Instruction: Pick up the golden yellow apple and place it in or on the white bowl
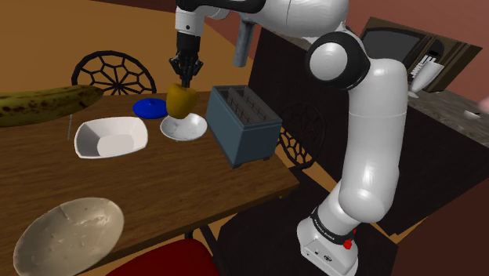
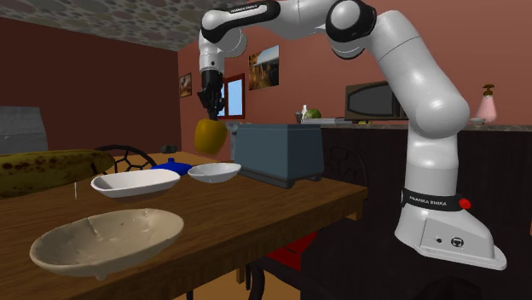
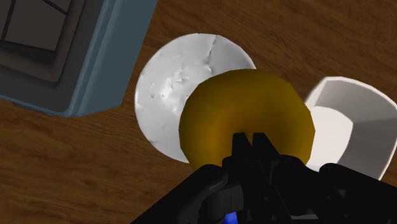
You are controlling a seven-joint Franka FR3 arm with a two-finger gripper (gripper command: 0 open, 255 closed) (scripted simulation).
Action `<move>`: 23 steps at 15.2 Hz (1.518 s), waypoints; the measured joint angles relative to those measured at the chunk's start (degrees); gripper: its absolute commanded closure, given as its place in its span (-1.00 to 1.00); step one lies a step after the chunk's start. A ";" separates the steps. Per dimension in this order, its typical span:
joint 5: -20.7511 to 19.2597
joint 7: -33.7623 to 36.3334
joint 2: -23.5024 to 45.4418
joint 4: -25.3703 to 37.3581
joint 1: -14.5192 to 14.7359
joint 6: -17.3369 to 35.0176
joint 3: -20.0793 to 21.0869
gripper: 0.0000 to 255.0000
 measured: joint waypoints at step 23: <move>-0.08 -0.53 0.73 -0.93 -0.18 1.70 -0.14 -1.00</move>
